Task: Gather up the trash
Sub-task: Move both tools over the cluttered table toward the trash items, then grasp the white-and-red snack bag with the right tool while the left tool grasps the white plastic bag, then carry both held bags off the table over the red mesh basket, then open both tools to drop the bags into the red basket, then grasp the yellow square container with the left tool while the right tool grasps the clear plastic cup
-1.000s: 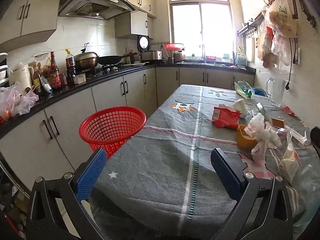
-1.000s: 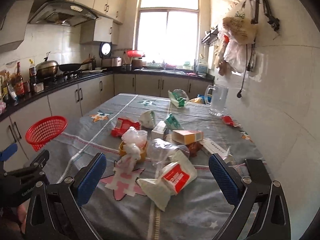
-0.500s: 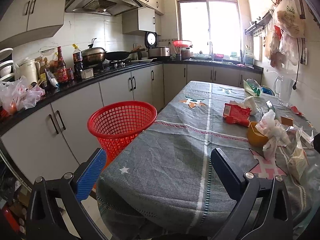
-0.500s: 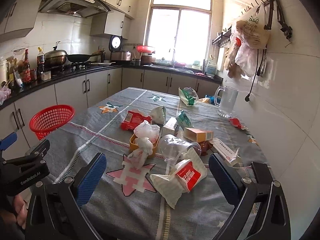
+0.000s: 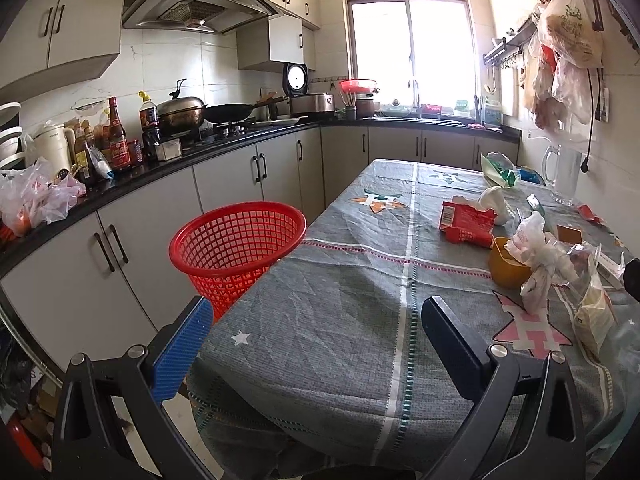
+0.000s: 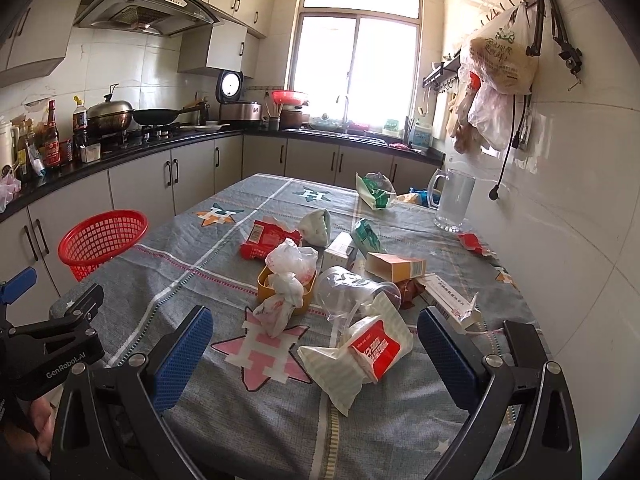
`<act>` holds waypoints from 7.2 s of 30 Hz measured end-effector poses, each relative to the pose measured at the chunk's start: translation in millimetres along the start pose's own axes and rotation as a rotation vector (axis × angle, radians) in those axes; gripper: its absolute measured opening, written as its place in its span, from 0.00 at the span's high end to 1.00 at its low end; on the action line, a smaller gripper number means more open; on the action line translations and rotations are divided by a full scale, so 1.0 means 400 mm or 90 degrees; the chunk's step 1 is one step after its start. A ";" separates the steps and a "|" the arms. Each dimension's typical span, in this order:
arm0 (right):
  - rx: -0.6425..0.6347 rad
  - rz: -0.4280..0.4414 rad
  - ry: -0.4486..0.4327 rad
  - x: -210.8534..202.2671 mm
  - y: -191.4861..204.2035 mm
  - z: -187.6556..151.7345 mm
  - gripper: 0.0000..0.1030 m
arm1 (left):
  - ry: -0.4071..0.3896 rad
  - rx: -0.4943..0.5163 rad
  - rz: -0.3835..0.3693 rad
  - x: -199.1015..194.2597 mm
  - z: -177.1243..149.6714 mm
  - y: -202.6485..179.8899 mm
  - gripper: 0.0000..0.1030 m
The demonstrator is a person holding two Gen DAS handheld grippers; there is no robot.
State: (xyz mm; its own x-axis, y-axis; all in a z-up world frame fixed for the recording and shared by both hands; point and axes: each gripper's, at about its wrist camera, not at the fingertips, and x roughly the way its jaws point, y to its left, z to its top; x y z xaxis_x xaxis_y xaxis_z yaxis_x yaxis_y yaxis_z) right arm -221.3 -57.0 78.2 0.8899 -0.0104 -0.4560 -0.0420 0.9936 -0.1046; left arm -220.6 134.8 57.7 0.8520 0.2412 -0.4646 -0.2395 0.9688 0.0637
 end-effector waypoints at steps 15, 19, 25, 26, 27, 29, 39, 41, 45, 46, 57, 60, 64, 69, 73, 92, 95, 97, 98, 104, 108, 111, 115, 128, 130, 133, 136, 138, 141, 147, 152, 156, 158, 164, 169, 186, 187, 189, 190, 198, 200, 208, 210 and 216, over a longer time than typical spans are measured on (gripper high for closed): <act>0.050 0.000 0.018 0.025 -0.067 -0.005 0.00 | -0.005 0.018 -0.013 0.004 0.003 -0.025 0.00; 0.108 0.012 0.036 0.047 -0.134 -0.010 0.00 | -0.005 0.035 -0.027 0.010 0.012 -0.049 0.00; 0.197 0.071 0.082 0.090 -0.227 -0.026 0.02 | 0.035 0.061 -0.101 0.040 0.034 -0.096 0.00; 0.205 0.082 0.089 0.098 -0.235 -0.029 0.03 | 0.043 0.065 -0.115 0.047 0.038 -0.104 0.00; 0.222 0.101 0.102 0.110 -0.249 -0.032 0.08 | 0.054 0.069 -0.138 0.055 0.045 -0.112 0.01; 0.251 0.135 0.132 0.136 -0.272 -0.043 0.16 | 0.070 0.068 -0.164 0.067 0.054 -0.128 0.08; 0.354 0.241 0.234 0.249 -0.283 -0.095 0.18 | 0.156 0.061 -0.268 0.134 0.075 -0.204 0.44; 0.356 0.244 0.241 0.273 -0.276 -0.095 0.18 | 0.165 0.059 -0.283 0.143 0.085 -0.215 0.44; 0.345 0.227 0.259 0.311 -0.256 -0.092 0.35 | 0.192 0.048 -0.319 0.161 0.110 -0.240 0.39; 0.342 0.219 0.266 0.317 -0.258 -0.094 0.41 | 0.195 0.048 -0.323 0.165 0.117 -0.249 0.37; 0.337 0.161 0.195 0.244 -0.357 -0.097 0.45 | 0.231 0.093 -0.352 0.212 0.120 -0.397 0.30; 0.330 0.146 0.179 0.225 -0.372 -0.096 0.45 | 0.232 0.103 -0.346 0.224 0.117 -0.428 0.34; 0.315 0.148 0.170 0.214 -0.367 -0.095 0.45 | 0.238 0.109 -0.336 0.247 0.115 -0.460 0.51; 0.302 0.157 0.163 0.211 -0.358 -0.093 0.45 | 0.206 0.126 -0.303 0.251 0.113 -0.463 0.71; 0.292 0.159 0.153 0.202 -0.350 -0.090 0.45 | 0.197 0.116 -0.317 0.236 0.111 -0.433 0.72; 0.187 0.201 0.128 0.173 -0.208 -0.024 0.45 | 0.083 0.088 -0.244 0.123 0.127 -0.251 0.72; 0.177 0.206 0.131 0.176 -0.190 -0.020 0.45 | 0.082 0.079 -0.238 0.124 0.124 -0.230 0.72; 0.171 0.208 0.133 0.180 -0.180 -0.015 0.45 | 0.083 0.073 -0.234 0.126 0.124 -0.218 0.72; 0.167 0.210 0.133 0.181 -0.175 -0.012 0.45 | 0.083 0.069 -0.233 0.127 0.123 -0.209 0.72; 0.153 0.232 0.143 0.198 -0.136 0.007 0.45 | 0.083 0.053 -0.207 0.141 0.130 -0.170 0.72; 0.139 0.253 0.152 0.218 -0.106 0.023 0.45 | 0.084 0.039 -0.191 0.154 0.134 -0.137 0.72; 0.125 0.266 0.155 0.230 -0.079 0.039 0.45 | 0.083 0.027 -0.177 0.165 0.139 -0.108 0.72; 0.114 0.295 0.163 0.256 -0.042 0.066 0.45 | 0.083 0.010 -0.162 0.180 0.146 -0.067 0.72; 0.092 0.391 0.206 0.370 0.122 0.176 0.45 | 0.068 -0.064 -0.085 0.239 0.185 0.155 0.72; 0.091 0.415 0.213 0.391 0.162 0.200 0.45 | 0.068 -0.079 -0.064 0.255 0.189 0.205 0.72; 0.084 0.449 0.225 0.423 0.229 0.238 0.45 | 0.076 -0.093 -0.033 0.294 0.196 0.269 0.72; 0.082 0.484 0.239 0.463 0.302 0.276 0.45 | 0.093 -0.108 -0.009 0.346 0.199 0.334 0.72; 0.081 0.505 0.250 0.497 0.366 0.303 0.45 | 0.109 -0.123 0.008 0.384 0.194 0.372 0.72; 0.081 0.535 0.266 0.548 0.445 0.326 0.44 | 0.130 -0.137 0.019 0.437 0.181 0.406 0.72; 0.091 0.550 0.318 0.665 0.574 0.322 0.44 | 0.152 -0.151 0.027 0.507 0.154 0.433 0.72; 0.083 0.538 0.347 0.717 0.615 0.299 0.43 | 0.147 -0.140 0.029 0.523 0.147 0.424 0.68; 0.089 0.534 0.354 0.736 0.615 0.293 0.36 | 0.148 -0.146 0.028 0.530 0.147 0.427 0.52; 0.093 0.533 0.348 0.734 0.610 0.298 0.34 | 0.138 -0.148 0.034 0.524 0.150 0.427 0.49; 0.103 0.543 0.326 0.705 0.576 0.312 0.34 | 0.118 -0.137 0.053 0.477 0.161 0.408 0.44; 0.103 0.544 0.282 0.625 0.512 0.309 0.34 | 0.074 -0.109 0.094 0.390 0.165 0.367 0.35; 0.145 0.492 0.219 0.418 0.208 0.185 0.33 | 0.020 0.009 0.058 0.203 0.150 0.130 0.30; 0.149 0.489 0.216 0.410 0.191 0.179 0.33 | 0.017 0.016 0.053 0.196 0.150 0.114 0.30; 0.160 0.478 0.211 0.396 0.155 0.168 0.33 | 0.016 0.027 0.046 0.185 0.147 0.087 0.30; 0.166 0.477 0.209 0.390 0.138 0.162 0.33 | 0.015 0.034 0.042 0.180 0.146 0.071 0.30; 0.209 0.465 0.205 0.360 0.031 0.119 0.33 | 0.008 0.076 0.018 0.147 0.142 -0.012 0.30; 0.223 0.464 0.203 0.356 0.002 0.108 0.33 | 0.007 0.087 0.015 0.141 0.143 -0.032 0.30; 0.273 0.448 0.182 0.340 -0.111 0.078 0.33 | 0.005 0.125 0.004 0.126 0.140 -0.108 0.30; 0.286 0.445 0.176 0.337 -0.144 0.070 0.33 | 0.004 0.134 0.001 0.122 0.139 -0.125 0.30; 0.332 0.430 0.158 0.326 -0.238 0.046 0.33 | -0.001 0.169 -0.006 0.108 0.134 -0.186 0.30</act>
State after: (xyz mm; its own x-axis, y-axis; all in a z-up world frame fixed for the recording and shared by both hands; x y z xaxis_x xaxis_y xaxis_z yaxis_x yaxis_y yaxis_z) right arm -92.9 -151.0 45.1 0.6239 0.6322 -0.4593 -0.2566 0.7209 0.6437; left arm -141.0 76.2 80.2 0.8546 0.2318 -0.4647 -0.1012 0.9520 0.2888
